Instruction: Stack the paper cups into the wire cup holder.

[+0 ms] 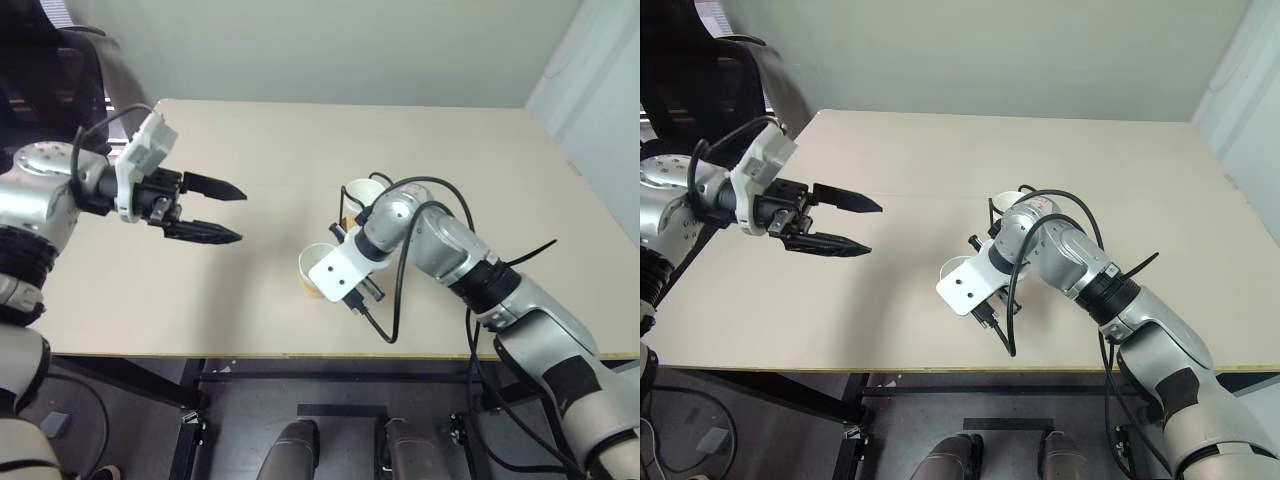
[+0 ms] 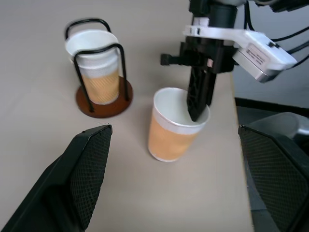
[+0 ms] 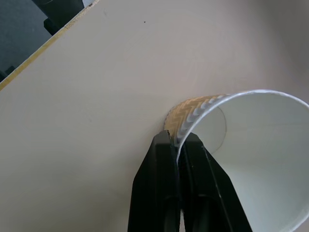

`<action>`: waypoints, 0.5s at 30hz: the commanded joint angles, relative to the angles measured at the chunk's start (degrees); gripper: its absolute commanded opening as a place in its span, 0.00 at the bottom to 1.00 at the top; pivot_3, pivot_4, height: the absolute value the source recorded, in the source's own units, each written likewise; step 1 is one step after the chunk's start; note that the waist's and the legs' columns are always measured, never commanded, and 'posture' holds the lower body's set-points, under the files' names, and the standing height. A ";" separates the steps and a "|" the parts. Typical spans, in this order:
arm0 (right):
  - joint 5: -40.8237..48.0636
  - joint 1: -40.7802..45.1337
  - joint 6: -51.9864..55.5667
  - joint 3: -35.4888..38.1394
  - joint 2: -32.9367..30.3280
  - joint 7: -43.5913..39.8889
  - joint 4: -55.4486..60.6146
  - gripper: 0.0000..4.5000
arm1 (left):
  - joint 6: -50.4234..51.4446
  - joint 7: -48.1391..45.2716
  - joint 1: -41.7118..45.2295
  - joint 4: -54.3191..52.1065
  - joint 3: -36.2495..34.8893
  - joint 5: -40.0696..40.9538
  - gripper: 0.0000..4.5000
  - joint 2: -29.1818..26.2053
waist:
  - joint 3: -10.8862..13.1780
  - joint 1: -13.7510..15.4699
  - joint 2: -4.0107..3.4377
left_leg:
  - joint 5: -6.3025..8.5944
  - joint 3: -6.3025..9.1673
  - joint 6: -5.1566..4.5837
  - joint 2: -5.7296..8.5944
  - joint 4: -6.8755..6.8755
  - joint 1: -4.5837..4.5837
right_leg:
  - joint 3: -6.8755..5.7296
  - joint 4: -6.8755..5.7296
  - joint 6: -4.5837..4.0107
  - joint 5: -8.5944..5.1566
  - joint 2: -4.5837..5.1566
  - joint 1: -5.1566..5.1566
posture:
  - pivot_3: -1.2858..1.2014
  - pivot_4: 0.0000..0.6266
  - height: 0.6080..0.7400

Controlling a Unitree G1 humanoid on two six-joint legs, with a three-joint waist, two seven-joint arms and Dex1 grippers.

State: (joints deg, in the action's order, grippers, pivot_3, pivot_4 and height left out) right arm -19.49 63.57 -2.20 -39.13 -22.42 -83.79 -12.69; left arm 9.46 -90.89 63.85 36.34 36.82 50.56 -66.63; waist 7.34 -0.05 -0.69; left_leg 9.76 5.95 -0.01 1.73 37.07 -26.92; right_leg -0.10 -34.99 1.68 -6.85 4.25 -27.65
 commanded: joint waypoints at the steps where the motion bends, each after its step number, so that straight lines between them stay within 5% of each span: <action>1: 0.60 1.06 -1.06 1.26 -0.22 -0.17 0.68 0.01 | 1.37 -1.61 -1.45 -3.16 -4.10 0.91 1.00 -2.40 | 0.00 -0.03 0.00 | 0.00 0.00 0.00 0.00 0.00 0.00 | 0.00 -0.01 0.00 0.00 0.00 0.00 | 0.52 0.24 1.00; 15: 1.21 0.98 -2.22 1.79 -1.32 -0.77 0.28 0.01 | 4.53 -1.61 -4.45 -3.04 -13.82 -2.74 1.00 -0.01 | 0.00 -0.06 0.00 | 0.28 0.00 0.59 0.01 0.00 0.02 | 0.00 -0.04 -0.07 0.04 0.01 0.00 | 0.52 0.24 1.00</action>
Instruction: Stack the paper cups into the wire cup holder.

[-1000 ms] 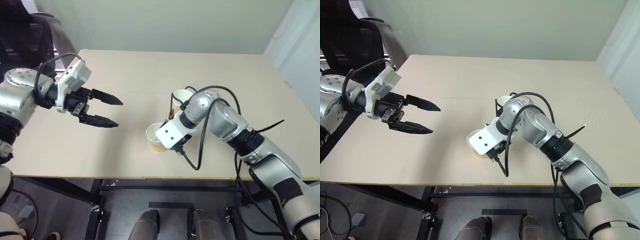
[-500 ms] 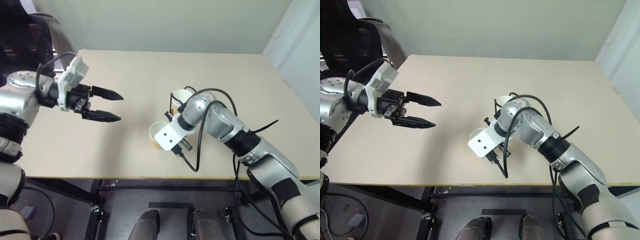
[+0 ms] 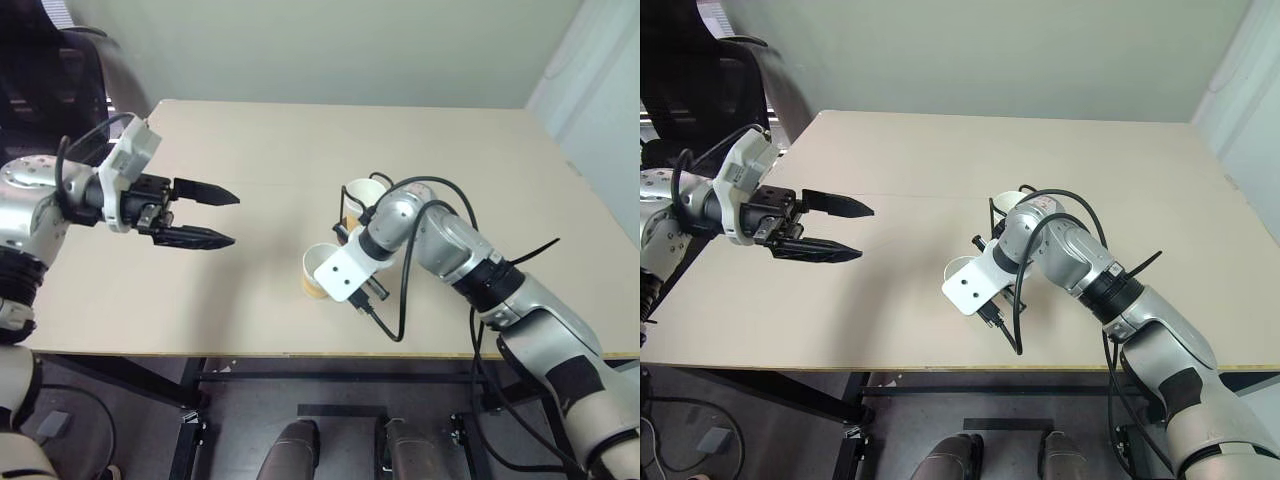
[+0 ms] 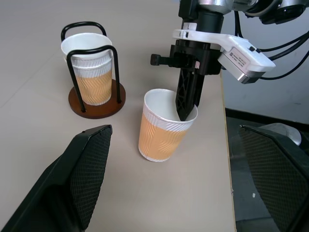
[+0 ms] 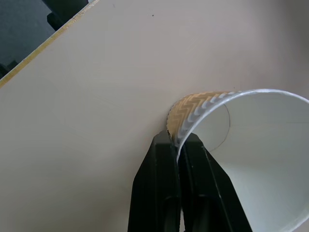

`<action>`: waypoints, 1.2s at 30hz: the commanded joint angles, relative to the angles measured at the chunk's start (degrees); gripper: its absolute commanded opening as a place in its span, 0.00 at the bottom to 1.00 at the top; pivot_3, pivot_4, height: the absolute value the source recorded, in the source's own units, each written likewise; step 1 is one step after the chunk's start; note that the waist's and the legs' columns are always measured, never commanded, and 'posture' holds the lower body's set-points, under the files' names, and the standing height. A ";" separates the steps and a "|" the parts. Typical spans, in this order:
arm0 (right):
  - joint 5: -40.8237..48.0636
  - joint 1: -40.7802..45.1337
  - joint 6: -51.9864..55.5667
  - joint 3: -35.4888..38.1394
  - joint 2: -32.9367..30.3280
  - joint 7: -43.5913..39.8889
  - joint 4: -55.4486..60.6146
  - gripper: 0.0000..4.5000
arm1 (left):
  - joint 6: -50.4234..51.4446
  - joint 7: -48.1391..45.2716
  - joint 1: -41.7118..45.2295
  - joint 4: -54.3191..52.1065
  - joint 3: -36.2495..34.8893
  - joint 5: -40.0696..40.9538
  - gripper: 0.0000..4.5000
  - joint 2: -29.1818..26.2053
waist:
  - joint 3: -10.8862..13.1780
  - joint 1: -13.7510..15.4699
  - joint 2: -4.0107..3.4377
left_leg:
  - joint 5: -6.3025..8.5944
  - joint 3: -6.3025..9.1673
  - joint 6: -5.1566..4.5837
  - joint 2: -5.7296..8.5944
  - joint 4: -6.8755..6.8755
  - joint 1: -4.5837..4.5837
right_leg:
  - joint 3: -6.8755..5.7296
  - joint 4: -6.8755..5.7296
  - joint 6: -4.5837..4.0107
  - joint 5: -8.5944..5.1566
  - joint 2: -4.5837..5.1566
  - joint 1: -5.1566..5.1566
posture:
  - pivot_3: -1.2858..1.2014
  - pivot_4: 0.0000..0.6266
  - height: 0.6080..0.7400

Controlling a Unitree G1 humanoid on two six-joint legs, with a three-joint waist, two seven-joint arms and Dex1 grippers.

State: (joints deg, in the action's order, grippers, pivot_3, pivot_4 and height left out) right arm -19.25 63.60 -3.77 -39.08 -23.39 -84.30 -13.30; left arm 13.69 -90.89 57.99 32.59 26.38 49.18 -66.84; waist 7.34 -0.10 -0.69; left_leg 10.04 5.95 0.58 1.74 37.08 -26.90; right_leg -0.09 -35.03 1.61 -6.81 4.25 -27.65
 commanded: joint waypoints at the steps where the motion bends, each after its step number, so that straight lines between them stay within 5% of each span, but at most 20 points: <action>1: 0.97 0.99 -0.70 1.74 -0.37 -0.28 0.85 0.01 | 0.33 -1.61 1.65 1.08 -3.92 -1.85 1.00 0.59 | 0.00 -0.01 0.00 | -0.01 0.00 0.01 0.00 0.00 0.00 | 0.00 -0.01 0.00 0.00 0.00 0.00 | 0.52 0.24 1.00; 36: 4.96 7.83 0.61 15.46 -19.34 -1.97 1.69 0.01 | -3.82 -1.61 9.64 10.31 -10.08 -11.91 1.00 6.86 | -0.01 0.16 0.01 | -0.40 -0.01 -0.68 0.01 -0.05 -0.06 | 0.02 0.09 0.02 -0.01 0.01 -0.01 | 0.52 0.24 1.00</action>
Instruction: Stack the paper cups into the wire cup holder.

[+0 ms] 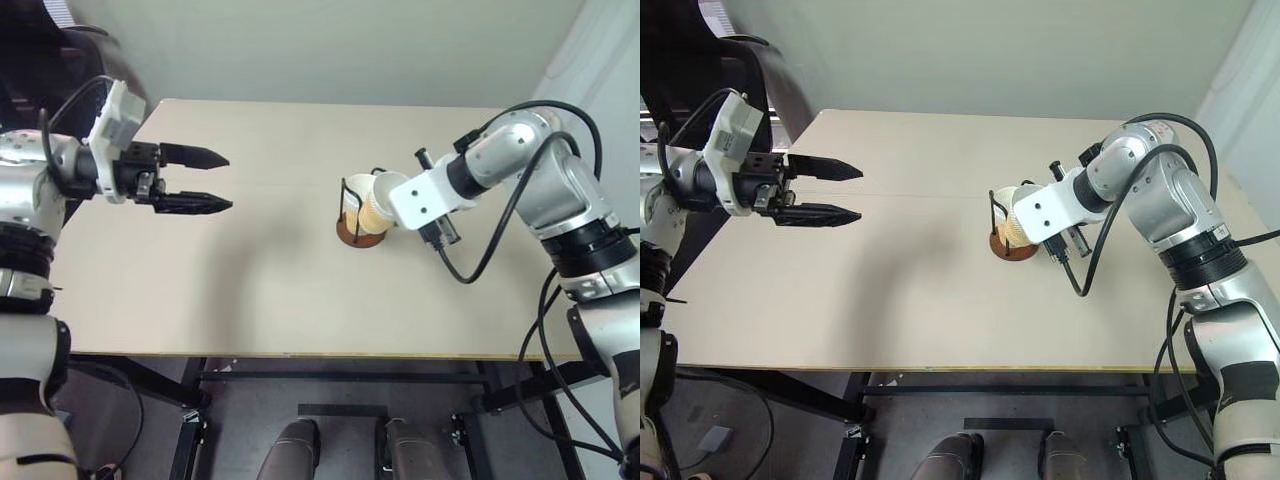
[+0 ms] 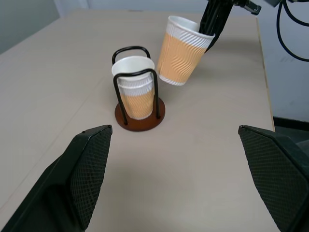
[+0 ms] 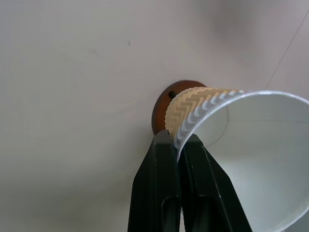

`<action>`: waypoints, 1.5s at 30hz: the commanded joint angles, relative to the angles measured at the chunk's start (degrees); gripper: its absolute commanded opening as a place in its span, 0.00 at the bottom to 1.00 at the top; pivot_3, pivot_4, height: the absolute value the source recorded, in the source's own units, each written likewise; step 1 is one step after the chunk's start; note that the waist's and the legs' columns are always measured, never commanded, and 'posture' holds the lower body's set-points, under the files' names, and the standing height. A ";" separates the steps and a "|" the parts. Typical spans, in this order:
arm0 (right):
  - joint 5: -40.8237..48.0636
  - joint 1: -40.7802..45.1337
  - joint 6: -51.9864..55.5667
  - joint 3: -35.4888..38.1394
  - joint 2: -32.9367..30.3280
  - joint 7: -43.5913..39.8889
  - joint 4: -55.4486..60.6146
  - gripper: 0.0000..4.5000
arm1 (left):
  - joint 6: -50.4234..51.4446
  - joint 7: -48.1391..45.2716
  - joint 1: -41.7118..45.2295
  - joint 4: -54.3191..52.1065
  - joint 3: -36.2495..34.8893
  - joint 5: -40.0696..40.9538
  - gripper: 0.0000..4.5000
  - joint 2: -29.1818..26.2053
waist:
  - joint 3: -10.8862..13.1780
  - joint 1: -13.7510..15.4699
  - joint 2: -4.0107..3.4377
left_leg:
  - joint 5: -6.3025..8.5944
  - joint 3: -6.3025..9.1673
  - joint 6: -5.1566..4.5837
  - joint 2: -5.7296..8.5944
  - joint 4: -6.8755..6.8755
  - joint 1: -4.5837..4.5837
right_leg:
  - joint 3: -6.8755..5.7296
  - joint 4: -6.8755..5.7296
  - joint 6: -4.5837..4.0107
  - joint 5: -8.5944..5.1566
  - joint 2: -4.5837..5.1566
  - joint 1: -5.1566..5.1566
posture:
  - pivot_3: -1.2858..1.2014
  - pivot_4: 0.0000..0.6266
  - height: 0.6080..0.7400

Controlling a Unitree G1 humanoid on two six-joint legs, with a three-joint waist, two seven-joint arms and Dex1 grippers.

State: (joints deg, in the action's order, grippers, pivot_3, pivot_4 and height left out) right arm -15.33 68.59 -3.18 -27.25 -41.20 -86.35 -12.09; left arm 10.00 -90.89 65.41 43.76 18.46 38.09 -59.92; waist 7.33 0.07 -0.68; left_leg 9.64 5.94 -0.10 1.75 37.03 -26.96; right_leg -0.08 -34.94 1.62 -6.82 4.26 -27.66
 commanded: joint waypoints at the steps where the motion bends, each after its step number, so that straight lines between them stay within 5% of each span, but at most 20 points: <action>1: 0.97 3.17 -0.10 3.73 -1.77 0.10 0.31 0.01 | -0.21 -1.61 2.37 -0.67 -2.26 -1.01 1.00 0.14 | 0.00 -0.03 0.00 | 0.00 -0.01 -0.01 0.00 0.00 0.00 | 0.00 0.00 0.00 0.00 0.00 0.00 | 0.52 0.24 1.00; 20: -2.99 15.12 -7.62 1.96 3.75 5.44 -14.86 0.01 | -9.43 -1.61 5.53 11.61 -6.05 -8.13 1.00 4.28 | 0.00 -0.04 0.00 | 0.09 0.00 -0.06 -0.01 -0.06 -0.01 | 0.00 0.00 0.09 -0.06 0.00 -0.07 | 0.52 0.24 1.00; 36: -12.04 20.26 -19.89 -3.20 10.45 12.27 -35.27 0.01 | -9.28 -1.61 5.67 11.12 -6.34 -8.55 1.00 4.48 | 0.01 0.00 -0.01 | 0.20 0.01 -0.03 -0.02 -0.05 -0.04 | -0.02 -0.01 0.13 -0.07 0.01 -0.12 | 0.52 0.24 1.00; 45: -12.71 20.10 -23.00 -2.84 10.52 10.67 -36.55 0.01 | -8.45 -1.61 6.09 10.29 -6.49 -8.58 1.00 4.41 | 0.01 -0.02 -0.02 | 0.43 0.00 0.13 -0.02 -0.05 -0.03 | -0.02 -0.01 0.13 -0.07 0.02 -0.13 | 0.52 0.24 1.00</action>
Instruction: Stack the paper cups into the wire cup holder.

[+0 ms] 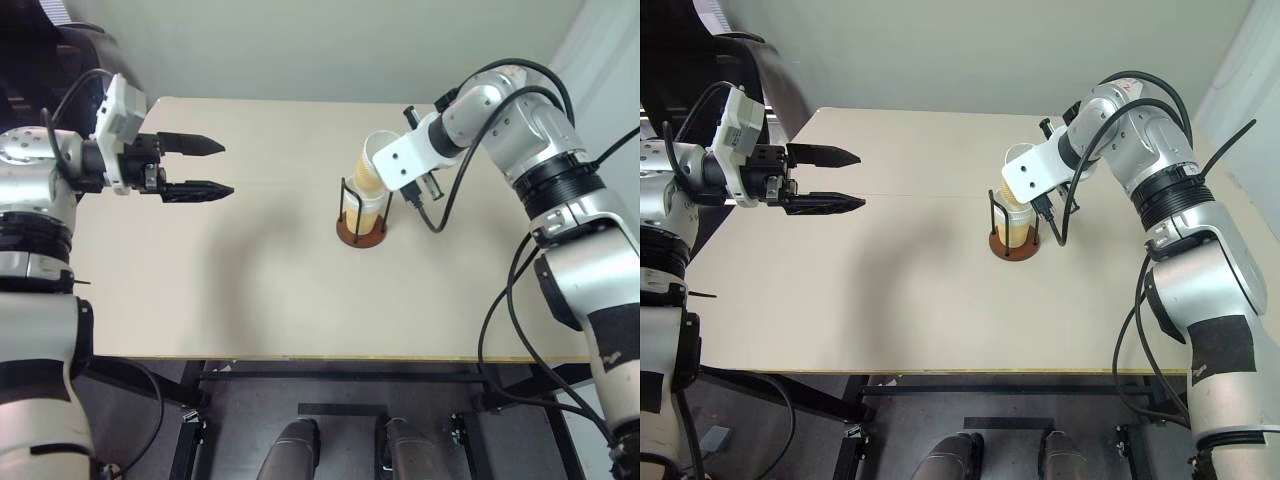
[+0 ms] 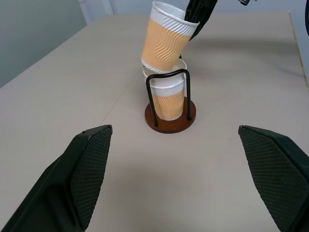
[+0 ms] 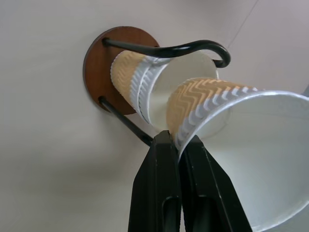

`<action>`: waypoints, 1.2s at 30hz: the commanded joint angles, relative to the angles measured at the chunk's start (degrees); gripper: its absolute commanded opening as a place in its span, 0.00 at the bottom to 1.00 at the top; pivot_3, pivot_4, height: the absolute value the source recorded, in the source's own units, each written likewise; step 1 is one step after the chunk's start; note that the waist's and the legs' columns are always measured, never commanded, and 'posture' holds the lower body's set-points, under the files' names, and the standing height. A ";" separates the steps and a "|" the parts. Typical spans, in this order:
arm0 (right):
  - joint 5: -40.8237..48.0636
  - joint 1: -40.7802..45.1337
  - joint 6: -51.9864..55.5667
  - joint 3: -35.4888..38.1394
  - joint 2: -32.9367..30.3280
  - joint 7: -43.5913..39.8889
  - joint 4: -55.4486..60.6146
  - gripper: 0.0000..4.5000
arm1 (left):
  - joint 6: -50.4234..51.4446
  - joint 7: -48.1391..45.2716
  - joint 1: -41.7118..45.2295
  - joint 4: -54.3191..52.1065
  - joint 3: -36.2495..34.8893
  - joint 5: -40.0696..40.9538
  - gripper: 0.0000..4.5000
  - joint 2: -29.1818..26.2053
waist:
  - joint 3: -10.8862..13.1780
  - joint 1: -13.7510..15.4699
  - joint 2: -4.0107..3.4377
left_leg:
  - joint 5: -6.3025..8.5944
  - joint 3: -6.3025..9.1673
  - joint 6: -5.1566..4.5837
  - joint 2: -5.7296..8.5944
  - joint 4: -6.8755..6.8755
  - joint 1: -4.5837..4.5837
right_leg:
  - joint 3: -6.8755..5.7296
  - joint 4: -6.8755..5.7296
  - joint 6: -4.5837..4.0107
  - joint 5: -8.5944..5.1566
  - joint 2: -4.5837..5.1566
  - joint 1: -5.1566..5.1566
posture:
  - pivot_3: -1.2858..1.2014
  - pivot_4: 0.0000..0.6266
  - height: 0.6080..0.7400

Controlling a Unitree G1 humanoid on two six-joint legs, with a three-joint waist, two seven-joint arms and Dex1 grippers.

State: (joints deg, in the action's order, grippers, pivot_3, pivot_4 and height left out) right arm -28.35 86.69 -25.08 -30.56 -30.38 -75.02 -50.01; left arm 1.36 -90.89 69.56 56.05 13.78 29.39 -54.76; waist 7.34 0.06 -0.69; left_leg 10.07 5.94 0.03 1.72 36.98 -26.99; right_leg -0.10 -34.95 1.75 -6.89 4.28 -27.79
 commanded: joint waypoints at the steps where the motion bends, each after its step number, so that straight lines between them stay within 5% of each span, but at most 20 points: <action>1: 0.39 1.90 -1.13 0.57 -0.30 -0.91 1.63 0.01 | 0.28 -1.61 1.94 -2.11 -1.82 0.15 1.00 -0.77 | 0.00 0.00 0.00 | 0.02 0.00 0.01 0.00 0.00 0.00 | 0.00 0.00 0.00 0.00 0.00 0.00 | 0.52 0.24 1.00; 30: -1.81 4.29 -3.04 -1.03 4.94 0.79 -3.61 0.01 | 3.51 -1.61 1.42 -6.05 -3.44 -0.35 1.00 0.31 | 0.00 -0.10 0.00 | 0.08 -0.01 -0.05 -0.01 0.04 0.01 | -0.01 -0.01 0.00 0.00 0.00 0.00 | 0.52 0.24 1.00; 36: 1.28 5.83 1.65 1.46 5.28 -1.07 -8.60 0.34 | 3.56 -1.61 1.05 -6.18 -3.50 -0.23 1.00 0.06 | 0.00 0.01 0.00 | 0.08 -0.01 -0.03 -0.01 0.05 -0.01 | -0.01 -0.02 0.00 0.00 0.00 0.00 | 0.52 0.24 1.00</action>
State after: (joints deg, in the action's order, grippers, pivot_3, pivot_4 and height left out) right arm -28.73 89.59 -24.01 -31.65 -24.56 -75.58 -58.63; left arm 4.90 -90.90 69.70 51.58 12.00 29.26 -53.81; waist 7.34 0.07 -0.70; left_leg 10.15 5.94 0.00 1.72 37.03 -27.00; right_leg -0.11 -34.96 1.75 -6.89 4.28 -27.79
